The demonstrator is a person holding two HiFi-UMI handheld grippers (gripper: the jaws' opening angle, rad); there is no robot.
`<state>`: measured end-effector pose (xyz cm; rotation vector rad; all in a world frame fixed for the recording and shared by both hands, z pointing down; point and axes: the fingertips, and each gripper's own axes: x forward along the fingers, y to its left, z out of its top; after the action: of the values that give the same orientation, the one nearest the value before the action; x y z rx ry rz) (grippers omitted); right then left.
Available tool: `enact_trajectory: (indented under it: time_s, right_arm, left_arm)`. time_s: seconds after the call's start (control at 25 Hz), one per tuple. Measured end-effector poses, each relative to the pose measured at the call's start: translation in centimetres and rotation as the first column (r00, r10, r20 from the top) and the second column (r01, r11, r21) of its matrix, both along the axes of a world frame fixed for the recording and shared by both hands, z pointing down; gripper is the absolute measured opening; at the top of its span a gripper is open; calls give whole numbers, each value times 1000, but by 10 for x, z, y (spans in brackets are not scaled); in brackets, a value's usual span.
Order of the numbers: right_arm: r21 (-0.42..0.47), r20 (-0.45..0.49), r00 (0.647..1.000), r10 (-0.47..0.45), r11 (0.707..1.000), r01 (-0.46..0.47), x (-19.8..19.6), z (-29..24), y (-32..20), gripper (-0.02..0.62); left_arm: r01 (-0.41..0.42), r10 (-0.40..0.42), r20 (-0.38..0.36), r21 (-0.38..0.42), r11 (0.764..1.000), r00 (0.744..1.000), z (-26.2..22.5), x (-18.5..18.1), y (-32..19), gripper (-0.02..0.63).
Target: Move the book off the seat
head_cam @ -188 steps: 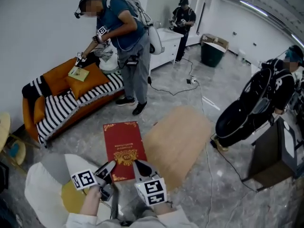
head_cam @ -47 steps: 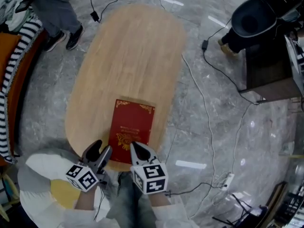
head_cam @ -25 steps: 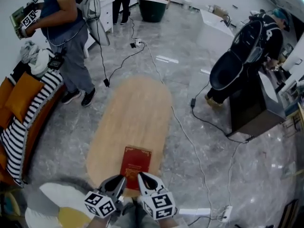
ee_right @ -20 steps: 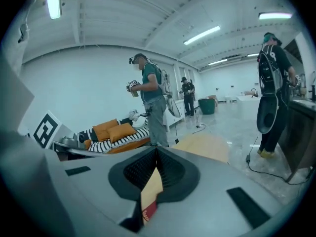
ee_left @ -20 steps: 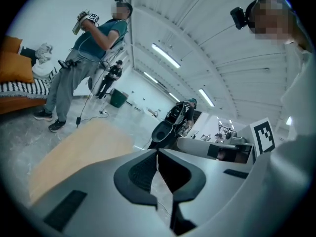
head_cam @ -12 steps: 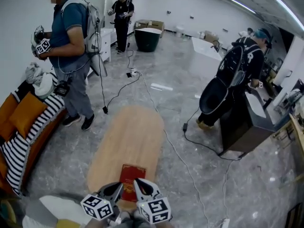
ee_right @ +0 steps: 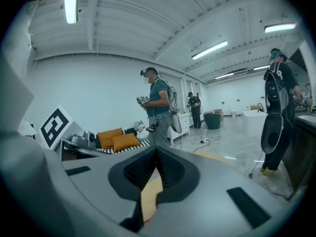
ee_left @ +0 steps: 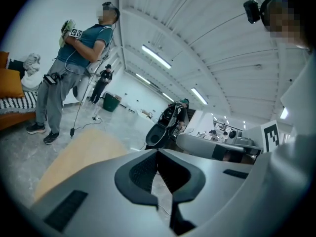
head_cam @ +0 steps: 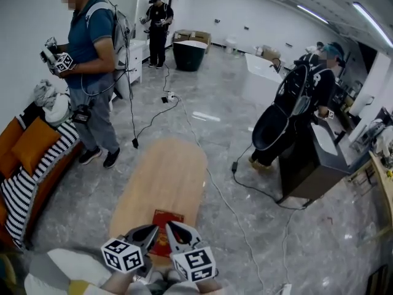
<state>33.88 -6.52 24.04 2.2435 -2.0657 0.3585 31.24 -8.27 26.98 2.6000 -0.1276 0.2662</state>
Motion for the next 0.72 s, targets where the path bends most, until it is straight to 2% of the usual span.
enact_trajectory:
  time_s: [0.2, 0.36, 0.72]
  right_arm:
    - [-6, -11, 1000, 5, 1000, -5, -1, -6, 5, 12]
    - [-23, -16, 1000, 13, 1000, -13, 1, -2, 4, 12]
    - [-46, 10, 1000, 1, 999, 0, 4, 14, 7, 12]
  left_arm:
    - [-8, 8, -1, 6, 1000, 1000, -8, 4, 6, 6]
    - [-41, 40, 28, 34, 999, 999, -6, 11, 7, 6]
    - [-49, 48, 36, 19, 999, 998, 0, 15, 9, 6]
